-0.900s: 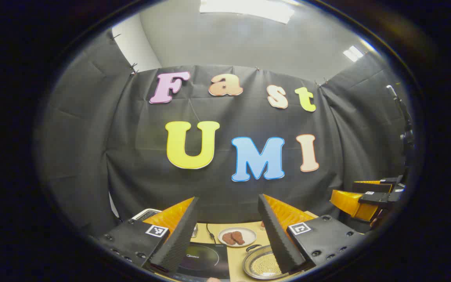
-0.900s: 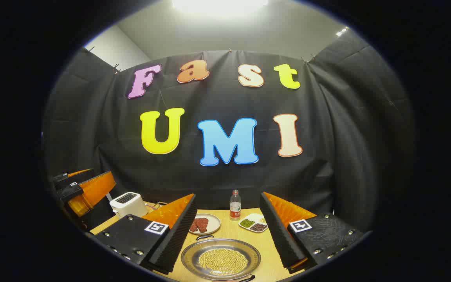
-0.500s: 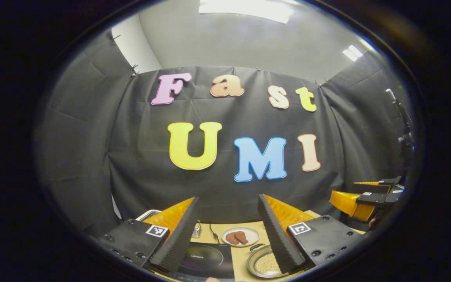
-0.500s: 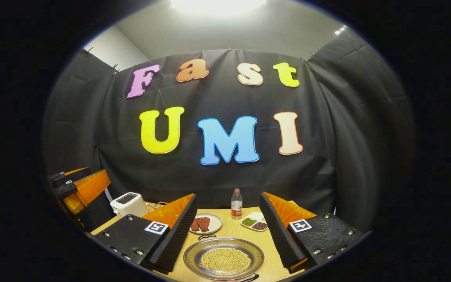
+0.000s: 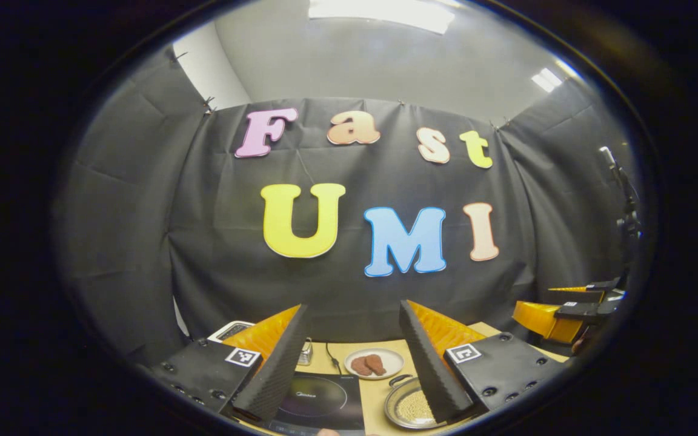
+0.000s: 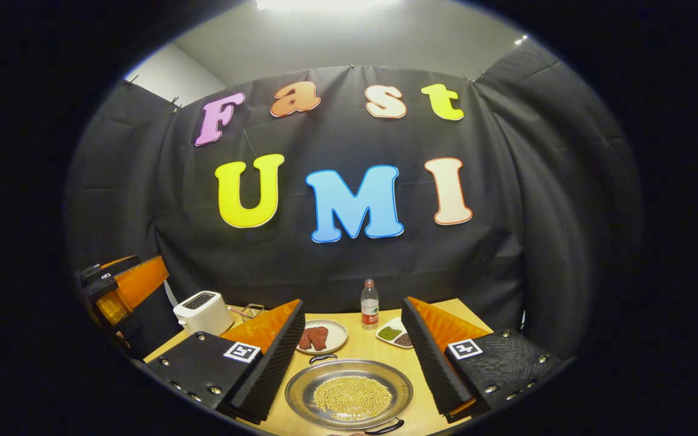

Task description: First push the handle of the pot to place it horizontally, then grasp the pot with both hands and set it on the induction cooktop.

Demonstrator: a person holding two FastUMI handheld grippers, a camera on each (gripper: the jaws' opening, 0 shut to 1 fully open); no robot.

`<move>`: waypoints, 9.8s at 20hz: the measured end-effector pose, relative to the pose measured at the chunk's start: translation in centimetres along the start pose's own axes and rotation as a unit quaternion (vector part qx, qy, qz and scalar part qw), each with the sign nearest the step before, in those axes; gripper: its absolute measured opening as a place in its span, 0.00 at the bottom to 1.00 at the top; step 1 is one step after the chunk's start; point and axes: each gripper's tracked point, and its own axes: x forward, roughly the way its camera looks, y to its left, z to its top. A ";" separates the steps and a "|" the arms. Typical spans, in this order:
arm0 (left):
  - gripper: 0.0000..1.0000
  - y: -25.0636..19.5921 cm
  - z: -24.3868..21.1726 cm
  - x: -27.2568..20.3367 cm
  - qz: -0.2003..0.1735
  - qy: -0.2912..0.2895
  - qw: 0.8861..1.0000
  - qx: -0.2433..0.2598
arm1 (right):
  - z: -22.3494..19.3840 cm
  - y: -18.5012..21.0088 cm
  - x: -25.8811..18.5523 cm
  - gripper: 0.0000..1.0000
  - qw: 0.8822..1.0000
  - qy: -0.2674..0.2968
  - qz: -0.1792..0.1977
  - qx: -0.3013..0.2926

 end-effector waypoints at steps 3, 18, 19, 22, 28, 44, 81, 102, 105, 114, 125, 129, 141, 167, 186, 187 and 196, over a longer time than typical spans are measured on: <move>1.00 -0.6 -1.5 0.4 -0.006 0.013 1.000 0.001 | -1.9 0.4 0.2 0.97 1.000 0.023 0.014 0.001; 1.00 -1.8 -6.1 1.1 -0.018 0.069 0.997 0.001 | -17.6 -0.1 -0.8 0.55 0.973 0.228 0.034 0.021; 1.00 -1.7 -6.3 1.1 -0.019 0.071 0.997 0.000 | -18.5 -0.2 -1.1 0.48 0.969 0.243 0.036 0.025; 1.00 -1.7 -7.0 0.9 -0.020 0.078 0.997 0.002 | -22.8 -1.0 -1.8 0.22 0.954 0.297 0.022 0.023; 1.00 -1.1 -8.3 0.9 -0.012 0.094 0.995 0.001 | -28.5 0.0 -4.3 0.08 0.917 0.390 0.055 0.065; 1.00 -1.3 -9.6 1.7 -0.011 0.111 0.994 -0.007 | -34.2 0.0 -6.5 0.08 0.866 0.493 0.062 0.060; 1.00 -2.4 -11.4 1.9 -0.021 0.131 0.991 -0.003 | -33.0 -15.1 -0.5 0.01 0.868 0.483 -0.097 0.066; 0.96 -4.9 -12.8 3.3 0.017 0.145 0.989 -0.004 | -32.2 -19.6 5.2 0.02 0.868 0.485 -0.102 0.027; 0.96 -5.5 -13.5 3.8 0.020 0.154 0.988 -0.006 | -32.2 -19.9 6.1 0.02 0.868 0.487 -0.095 0.015; 0.96 -9.5 -17.7 5.5 -0.020 0.191 0.981 -0.014 | -29.1 -20.4 5.0 0.31 0.898 0.432 -0.083 -0.015; 0.96 -13.5 -30.5 7.4 -0.078 0.332 0.939 -0.038 | -27.4 -19.7 6.7 0.92 0.928 0.368 -0.064 0.006; 0.92 -13.0 -35.3 8.3 -0.080 0.376 0.923 -0.007 | -28.5 -20.3 7.5 0.92 0.926 0.373 -0.060 0.010; 0.96 -12.1 -41.5 9.9 -0.072 0.433 0.898 0.019 | -30.7 -20.6 10.8 0.89 0.918 0.392 -0.051 -0.003; 0.59 -12.3 -40.4 9.6 -0.088 0.438 0.893 0.053 | -31.2 -19.3 9.8 0.51 0.908 0.416 -0.046 -0.006; 0.62 -4.0 -34.5 7.5 -0.090 0.429 0.898 0.043 | -26.4 -11.0 7.1 0.51 0.913 0.405 -0.059 -0.009; 0.62 -3.2 -34.4 7.5 -0.088 0.429 0.898 0.041 | -26.2 -10.3 7.3 0.51 0.913 0.404 -0.058 -0.010; 0.62 3.8 -34.0 8.0 -0.067 0.433 0.898 0.039 | -26.4 -3.9 8.6 0.51 0.910 0.411 -0.045 -0.010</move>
